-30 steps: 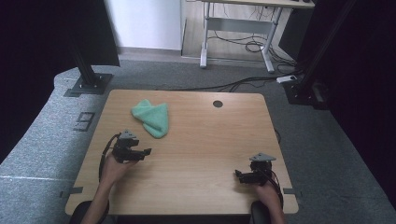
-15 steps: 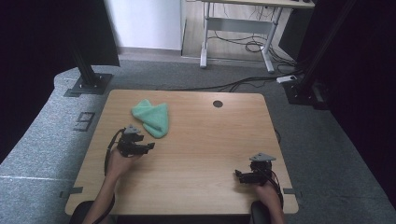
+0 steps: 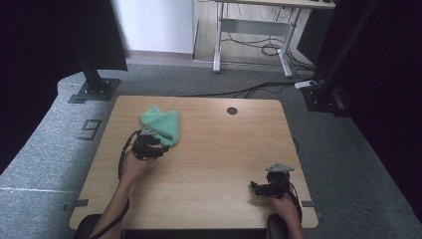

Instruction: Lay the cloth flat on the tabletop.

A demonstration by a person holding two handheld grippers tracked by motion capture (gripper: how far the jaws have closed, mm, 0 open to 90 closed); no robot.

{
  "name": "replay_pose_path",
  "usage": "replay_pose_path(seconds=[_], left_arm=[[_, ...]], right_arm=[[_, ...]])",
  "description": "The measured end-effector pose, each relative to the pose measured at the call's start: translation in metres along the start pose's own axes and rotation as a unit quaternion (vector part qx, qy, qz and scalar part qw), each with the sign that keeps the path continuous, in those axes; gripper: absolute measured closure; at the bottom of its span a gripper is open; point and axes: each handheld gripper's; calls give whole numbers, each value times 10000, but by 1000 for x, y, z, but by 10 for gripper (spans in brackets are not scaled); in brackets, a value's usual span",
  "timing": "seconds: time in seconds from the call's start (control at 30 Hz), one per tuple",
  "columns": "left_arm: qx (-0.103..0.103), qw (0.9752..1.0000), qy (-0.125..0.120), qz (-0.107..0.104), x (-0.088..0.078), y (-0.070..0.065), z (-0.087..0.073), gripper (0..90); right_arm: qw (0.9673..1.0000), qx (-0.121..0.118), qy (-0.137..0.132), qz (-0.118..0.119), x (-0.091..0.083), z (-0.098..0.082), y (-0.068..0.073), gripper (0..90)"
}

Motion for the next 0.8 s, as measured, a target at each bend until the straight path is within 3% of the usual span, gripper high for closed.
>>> replay_pose_path(seconds=[0.8], left_arm=[[-87,9999,27,-59,33,3,17,638]], right_arm=[[10000,3,-3,3,0,0,0,0]])
Point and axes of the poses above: each handheld gripper's, and its own axes: x roughly forward along the jaws, z roughly out of its top, y roughly to its left, and after that the axes turned 2 degrees about y, right-handed
